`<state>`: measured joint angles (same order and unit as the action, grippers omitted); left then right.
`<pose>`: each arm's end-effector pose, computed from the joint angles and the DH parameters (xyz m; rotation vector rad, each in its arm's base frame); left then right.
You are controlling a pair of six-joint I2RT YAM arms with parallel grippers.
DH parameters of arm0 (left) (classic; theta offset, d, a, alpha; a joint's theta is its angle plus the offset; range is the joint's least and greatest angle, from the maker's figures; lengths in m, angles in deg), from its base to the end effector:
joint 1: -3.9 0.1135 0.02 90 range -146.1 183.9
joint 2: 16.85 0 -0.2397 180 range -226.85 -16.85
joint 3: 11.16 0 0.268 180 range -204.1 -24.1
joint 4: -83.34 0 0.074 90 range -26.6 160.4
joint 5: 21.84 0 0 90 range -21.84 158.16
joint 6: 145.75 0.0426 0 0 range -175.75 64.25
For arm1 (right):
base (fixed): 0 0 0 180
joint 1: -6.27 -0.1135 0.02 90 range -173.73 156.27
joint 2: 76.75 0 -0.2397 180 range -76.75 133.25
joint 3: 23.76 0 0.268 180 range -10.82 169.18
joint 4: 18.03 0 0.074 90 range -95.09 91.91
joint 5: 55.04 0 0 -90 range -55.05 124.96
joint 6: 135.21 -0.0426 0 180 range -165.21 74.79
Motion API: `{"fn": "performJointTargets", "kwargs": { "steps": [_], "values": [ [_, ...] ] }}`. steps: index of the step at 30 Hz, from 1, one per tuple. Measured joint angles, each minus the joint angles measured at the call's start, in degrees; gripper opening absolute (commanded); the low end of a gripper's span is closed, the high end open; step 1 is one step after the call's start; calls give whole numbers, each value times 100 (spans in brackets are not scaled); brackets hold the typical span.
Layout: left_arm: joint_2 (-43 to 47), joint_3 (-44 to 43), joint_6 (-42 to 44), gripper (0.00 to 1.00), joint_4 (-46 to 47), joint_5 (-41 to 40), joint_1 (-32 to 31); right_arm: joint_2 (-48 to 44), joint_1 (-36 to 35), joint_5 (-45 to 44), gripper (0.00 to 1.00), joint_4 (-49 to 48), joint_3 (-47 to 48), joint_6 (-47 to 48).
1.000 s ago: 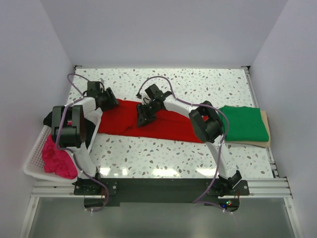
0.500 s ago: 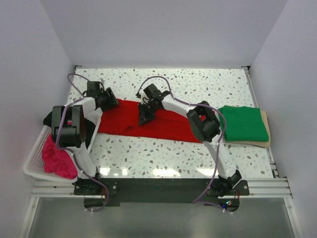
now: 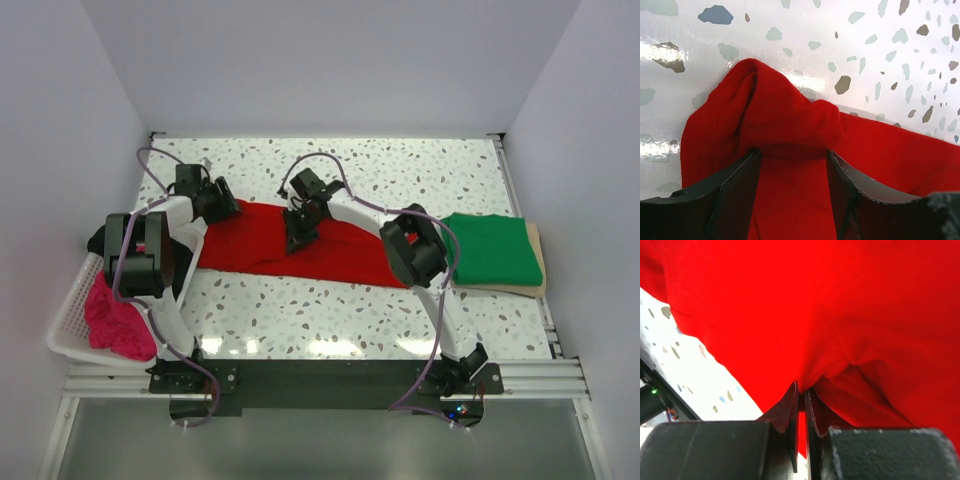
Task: Fold and stack the t-shirts
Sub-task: Fold the tshirt
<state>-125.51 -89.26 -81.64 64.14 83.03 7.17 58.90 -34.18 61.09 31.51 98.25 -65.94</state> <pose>0.4018 0.0120 0.1164 -0.5051 2.4089 -0.4912 0.3702 0.3403 0.1177 -0.6388 2.7612 0.9086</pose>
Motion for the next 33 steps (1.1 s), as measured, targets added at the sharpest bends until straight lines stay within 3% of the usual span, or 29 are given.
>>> {"fn": "performJointTargets", "kwargs": {
  "steps": [4,5,8,11,16,22,27,33],
  "values": [
    [0,0,17,62,0,37,0,-44,0,-155,18,90,0,42],
    [0,-9,17,62,-9,52,2,-52,0,-164,30,111,0,42],
    [0,-61,-7,63,-76,144,11,-142,7,-208,43,229,-2,70],
    [0,-190,-59,64,-175,256,11,-348,37,-258,48,323,-59,72],
    [13,-739,-188,65,-330,350,15,-1163,328,-269,50,262,-660,-13],
    [-52,-1565,-160,63,-702,166,120,-2151,1377,-315,50,-175,-1784,-201],
    [-466,-2251,-4,58,-1036,-245,214,-2225,2155,-568,50,-380,-2603,-240],
    [-850,-2293,63,48,-1497,-476,234,-2251,2295,-695,50,-415,-3254,-267]
  ]
}}
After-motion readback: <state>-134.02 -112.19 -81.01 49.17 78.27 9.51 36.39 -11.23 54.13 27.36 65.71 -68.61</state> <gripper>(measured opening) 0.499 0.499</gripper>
